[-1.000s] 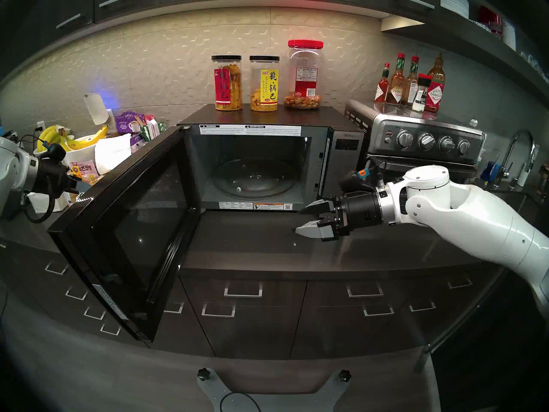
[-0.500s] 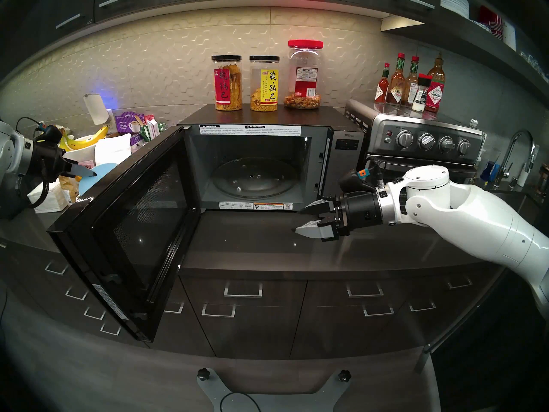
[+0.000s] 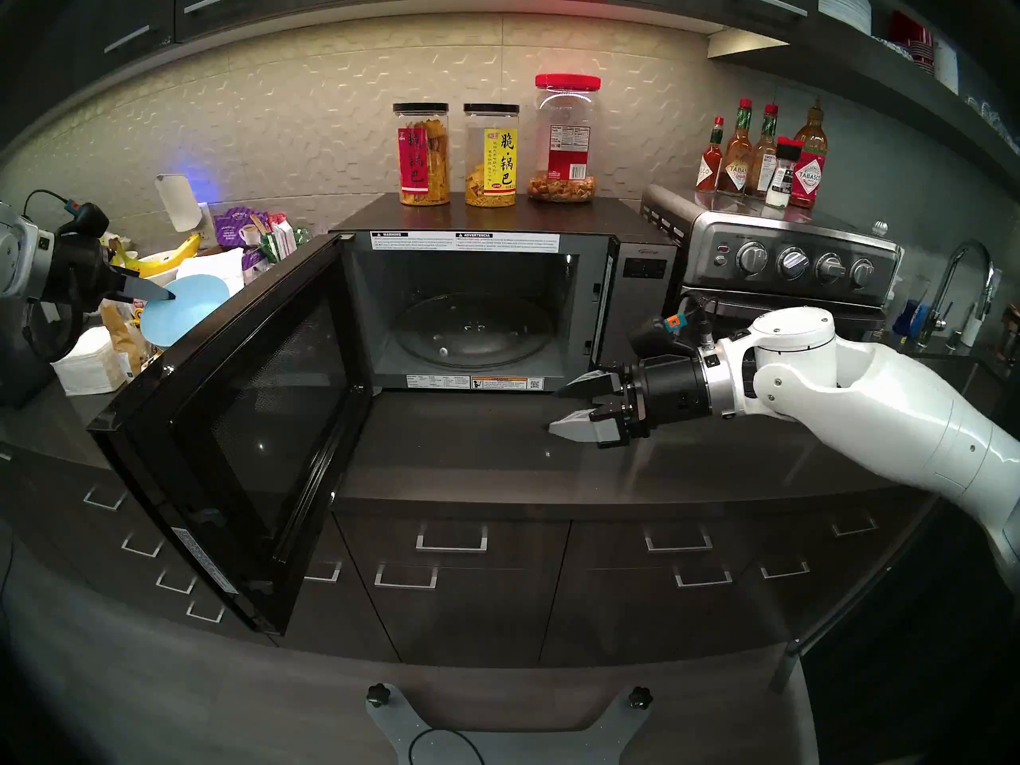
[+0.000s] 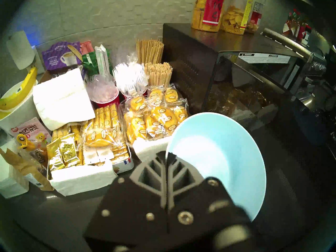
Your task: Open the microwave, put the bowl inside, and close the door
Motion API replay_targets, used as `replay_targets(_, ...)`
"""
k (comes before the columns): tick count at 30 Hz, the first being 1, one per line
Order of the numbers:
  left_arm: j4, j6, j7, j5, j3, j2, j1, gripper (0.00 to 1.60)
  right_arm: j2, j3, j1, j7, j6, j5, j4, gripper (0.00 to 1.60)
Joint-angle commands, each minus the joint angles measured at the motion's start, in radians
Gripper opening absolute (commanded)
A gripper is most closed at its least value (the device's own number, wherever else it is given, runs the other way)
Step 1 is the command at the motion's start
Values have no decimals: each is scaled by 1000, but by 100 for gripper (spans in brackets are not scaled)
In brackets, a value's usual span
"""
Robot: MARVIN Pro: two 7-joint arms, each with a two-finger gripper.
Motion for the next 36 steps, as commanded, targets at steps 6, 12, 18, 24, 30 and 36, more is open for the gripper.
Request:
replay_targets(6, -5, -2, -38, 6, 13, 29, -130, 0, -2, 14, 13, -2, -5, 5, -1, 160)
replay_targets(12, -2, -2, -33, 7, 27, 31, -172, 0, -2, 14, 13, -2, -5, 4, -1, 160)
replay_targets(18, -5, -2, -25, 12, 51, 33, -217, 0, -2, 14, 13, -1, -5, 4, -1, 160)
replay_targets(24, 4, -2, -17, 18, 88, 35, -278, 0, -2, 14, 13, -1, -5, 4, -1, 160)
replay_targets(30, 0, -2, -10, 17, 111, 35, -319, 0, -2, 13, 13, -1, -5, 4, -1, 160)
replay_targets(36, -13, -2, 0, 9, 138, 36, -368, 0, -2, 13, 13, -1, -5, 3, -1, 160)
